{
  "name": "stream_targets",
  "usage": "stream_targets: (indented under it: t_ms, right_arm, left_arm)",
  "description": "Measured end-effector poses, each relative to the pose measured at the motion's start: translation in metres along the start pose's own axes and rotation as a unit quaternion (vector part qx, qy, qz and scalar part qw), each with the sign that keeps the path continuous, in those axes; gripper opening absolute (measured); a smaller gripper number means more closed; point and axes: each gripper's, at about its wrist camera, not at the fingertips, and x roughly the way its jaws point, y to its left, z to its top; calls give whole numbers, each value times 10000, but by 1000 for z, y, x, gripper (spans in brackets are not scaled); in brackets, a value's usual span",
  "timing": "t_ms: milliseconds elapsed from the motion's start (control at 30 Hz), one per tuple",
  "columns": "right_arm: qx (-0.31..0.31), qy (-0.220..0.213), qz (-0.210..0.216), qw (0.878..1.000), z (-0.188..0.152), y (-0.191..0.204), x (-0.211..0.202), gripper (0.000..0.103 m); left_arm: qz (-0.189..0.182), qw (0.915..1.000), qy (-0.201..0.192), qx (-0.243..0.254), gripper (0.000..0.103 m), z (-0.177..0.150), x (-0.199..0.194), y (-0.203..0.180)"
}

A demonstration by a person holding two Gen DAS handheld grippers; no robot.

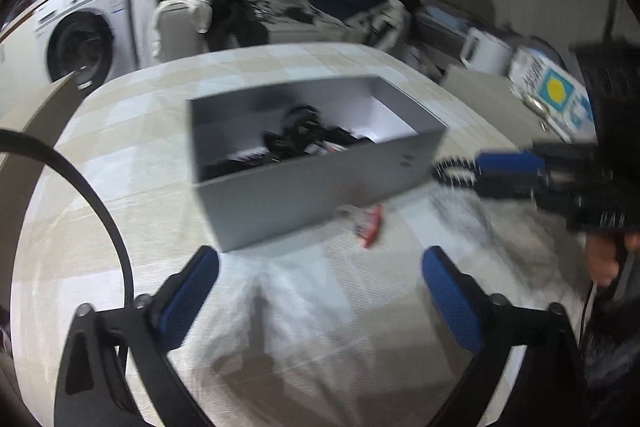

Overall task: Organize jewelry
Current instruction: 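Close the right gripper on the black coiled bracelet, then carry the bracelet toward the box with the right gripper while the left grasps the clear-and-red clip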

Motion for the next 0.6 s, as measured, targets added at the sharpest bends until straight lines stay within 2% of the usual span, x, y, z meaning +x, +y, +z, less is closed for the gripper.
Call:
stream_targets:
  t_ms: [33,67,267,400,433,467,600]
  right_arm:
    - [21,-22,-12,10000,0,-1,-2,37]
    - [33,-35,-20,10000,0,-2,-4,37]
    - [86,-120,29,9999,-2,-5,-10,36]
    - [120,-135,62,9998,-3,-8,-11,37]
    - [130,-140,64,9998,-3,-9,-12,37]
    - [142,-153,68,9998,-3,-10,-12,37]
    - [185,-187,54,9996,-4,-14,-15,37]
  left_arm:
    - [-42,9999,62,121,86,0,3,-5]
    - [-74,9998,78,181,85,0,4,-8]
    - [-213,9990,126,363,85,6,15,-21]
    - [-176,9988,174,428,84,10,20,-25]
    - [-136,9987,198,446,81,11,21,-26]
    - [-117,9987,205,453,73,11,22,-26]
    - [-74,9988,250,426,64,14,26,-27]
